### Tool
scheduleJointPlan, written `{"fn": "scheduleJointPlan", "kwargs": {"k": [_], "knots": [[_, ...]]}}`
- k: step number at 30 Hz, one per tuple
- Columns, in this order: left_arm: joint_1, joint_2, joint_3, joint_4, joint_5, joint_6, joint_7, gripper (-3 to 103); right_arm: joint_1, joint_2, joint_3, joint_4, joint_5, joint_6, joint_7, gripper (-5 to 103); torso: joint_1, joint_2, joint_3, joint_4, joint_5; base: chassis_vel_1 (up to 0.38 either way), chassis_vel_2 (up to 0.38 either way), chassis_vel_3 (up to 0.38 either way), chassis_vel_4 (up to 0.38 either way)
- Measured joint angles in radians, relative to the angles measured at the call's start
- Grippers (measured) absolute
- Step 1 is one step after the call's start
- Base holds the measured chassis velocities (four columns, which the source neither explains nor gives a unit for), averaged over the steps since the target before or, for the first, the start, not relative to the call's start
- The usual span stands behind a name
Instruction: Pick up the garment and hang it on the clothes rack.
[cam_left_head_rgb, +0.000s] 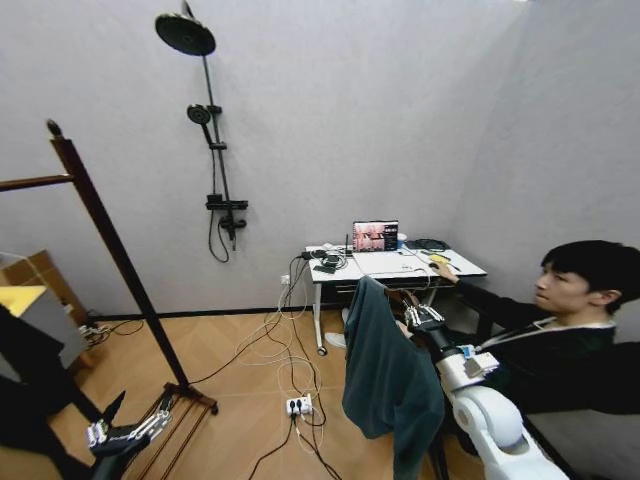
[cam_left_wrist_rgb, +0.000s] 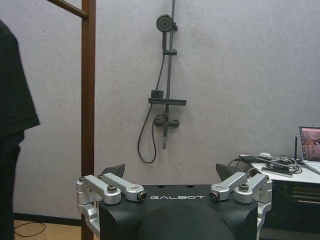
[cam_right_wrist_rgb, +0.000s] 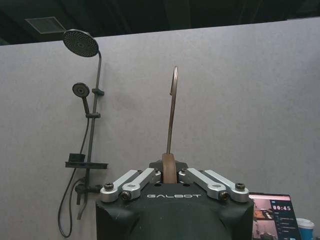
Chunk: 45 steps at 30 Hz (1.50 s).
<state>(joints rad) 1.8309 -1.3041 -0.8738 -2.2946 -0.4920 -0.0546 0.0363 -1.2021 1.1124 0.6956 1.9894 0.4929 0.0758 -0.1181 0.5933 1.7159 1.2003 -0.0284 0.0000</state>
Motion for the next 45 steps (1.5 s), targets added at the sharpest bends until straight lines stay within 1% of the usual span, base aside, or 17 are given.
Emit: {"fn": "scheduleJointPlan", "kwargs": {"k": [2, 7, 11, 15, 16, 18, 21, 28, 34, 38, 45], "knots": [[0.000, 0.000, 0.000, 0.000, 0.000, 0.000, 0.000, 100, 0.000, 0.000, 0.000, 0.001, 0.000, 0.000, 0.003, 9, 0.000, 0.000, 0.000, -0.0002, 0.0000, 0.076, 0.062, 0.072, 0.098], [0.000, 0.000, 0.000, 0.000, 0.000, 0.000, 0.000, 100, -0.003, -0.002, 0.002, 0.009, 0.001, 0.000, 0.012, 9, 0.000, 0.000, 0.000, 0.0003, 0.0000, 0.099, 0.106, 0.095, 0.100], [0.000, 0.000, 0.000, 0.000, 0.000, 0.000, 0.000, 100, -0.008, -0.002, 0.005, 0.018, 0.001, 0.000, 0.016, 9, 0.000, 0.000, 0.000, -0.0001, 0.0000, 0.110, 0.123, 0.119, 0.111], [0.000, 0.000, 0.000, 0.000, 0.000, 0.000, 0.000, 100, -0.010, -0.004, 0.007, 0.022, 0.002, 0.000, 0.017, 9, 0.000, 0.000, 0.000, 0.0001, 0.0001, 0.135, 0.138, 0.129, 0.129], [0.000, 0.000, 0.000, 0.000, 0.000, 0.000, 0.000, 100, -0.010, -0.005, 0.008, 0.025, 0.002, 0.000, 0.017, 9, 0.000, 0.000, 0.000, 0.0006, 0.0000, 0.146, 0.142, 0.097, 0.140], [0.000, 0.000, 0.000, 0.000, 0.000, 0.000, 0.000, 100, -0.013, -0.006, 0.010, 0.029, 0.002, 0.000, 0.017, 9, 0.000, 0.000, 0.000, 0.0000, -0.0001, 0.125, 0.140, 0.101, 0.125], [0.000, 0.000, 0.000, 0.000, 0.000, 0.000, 0.000, 100, -0.015, -0.006, 0.010, 0.034, 0.002, 0.000, 0.018, 9, 0.000, 0.000, 0.000, -0.0001, 0.0000, 0.131, 0.133, 0.113, 0.122], [0.000, 0.000, 0.000, 0.000, 0.000, 0.000, 0.000, 100, -0.015, -0.007, 0.012, 0.037, 0.002, -0.001, 0.022, 9, 0.000, 0.000, 0.000, 0.0003, -0.0001, 0.127, 0.117, 0.128, 0.135], [0.000, 0.000, 0.000, 0.000, 0.000, 0.000, 0.000, 100, -0.015, -0.006, 0.012, 0.042, 0.009, -0.001, 0.025, 9, 0.000, 0.000, 0.000, -0.0002, 0.0000, 0.114, 0.118, 0.117, 0.114], [0.000, 0.000, 0.000, 0.000, 0.000, 0.000, 0.000, 100, -0.015, -0.007, 0.012, 0.042, 0.010, -0.001, 0.025, 9, 0.000, 0.000, 0.000, 0.0003, 0.0001, 0.142, 0.134, 0.128, 0.139], [0.000, 0.000, 0.000, 0.000, 0.000, 0.000, 0.000, 100, -0.015, -0.008, 0.013, 0.045, 0.016, 0.001, 0.025, 9, 0.000, 0.000, 0.000, 0.0002, -0.0001, 0.134, 0.135, 0.131, 0.124]]}}
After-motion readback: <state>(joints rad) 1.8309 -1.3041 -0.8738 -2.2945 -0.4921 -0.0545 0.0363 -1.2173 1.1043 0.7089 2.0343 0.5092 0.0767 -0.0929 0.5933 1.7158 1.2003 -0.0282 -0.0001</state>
